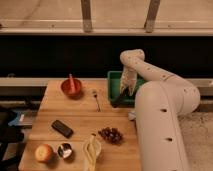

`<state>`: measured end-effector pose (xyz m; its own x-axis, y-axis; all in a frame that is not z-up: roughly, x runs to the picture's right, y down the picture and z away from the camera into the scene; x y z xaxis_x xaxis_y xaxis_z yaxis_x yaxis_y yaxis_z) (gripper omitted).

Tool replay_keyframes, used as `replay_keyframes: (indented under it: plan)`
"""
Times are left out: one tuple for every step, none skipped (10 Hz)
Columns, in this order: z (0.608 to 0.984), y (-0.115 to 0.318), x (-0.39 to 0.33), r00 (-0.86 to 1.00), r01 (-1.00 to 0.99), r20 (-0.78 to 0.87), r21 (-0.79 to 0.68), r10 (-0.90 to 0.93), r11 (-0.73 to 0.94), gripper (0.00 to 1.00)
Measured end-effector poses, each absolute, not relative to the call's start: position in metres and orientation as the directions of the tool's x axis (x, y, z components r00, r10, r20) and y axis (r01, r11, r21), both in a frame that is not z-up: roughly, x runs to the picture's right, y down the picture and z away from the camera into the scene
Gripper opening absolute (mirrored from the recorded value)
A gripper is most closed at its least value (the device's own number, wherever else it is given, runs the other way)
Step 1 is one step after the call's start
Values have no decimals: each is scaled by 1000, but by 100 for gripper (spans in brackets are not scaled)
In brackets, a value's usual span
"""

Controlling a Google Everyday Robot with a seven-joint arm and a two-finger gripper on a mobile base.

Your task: Wipe table surface with brush

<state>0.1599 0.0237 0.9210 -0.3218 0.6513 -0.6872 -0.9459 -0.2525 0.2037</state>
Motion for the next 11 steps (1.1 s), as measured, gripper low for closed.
replay_keyframes:
  plan:
    - [920, 24, 161, -322, -946, -686, 201, 652, -255, 13]
    - [919, 21, 163, -321, -946, -682, 197, 657, -258, 13]
    - [916, 18, 164, -319, -946, -677, 191, 663, -261, 13]
    - [910, 10, 165, -315, -947, -668, 176, 674, -268, 13]
    - [902, 2, 165, -309, -948, -662, 160, 683, -274, 13]
    - [891, -6, 165, -298, -951, -652, 138, 697, -276, 13]
    - [881, -14, 164, -280, -955, -641, 112, 714, -273, 13]
    - [867, -23, 164, -250, -962, -627, 72, 738, -265, 13]
    - [853, -29, 164, -208, -969, -616, 22, 760, -247, 13]
    - [836, -32, 160, -140, -977, -601, -45, 787, -209, 13]
    - [823, -28, 156, -90, -981, -586, -89, 805, -174, 13]
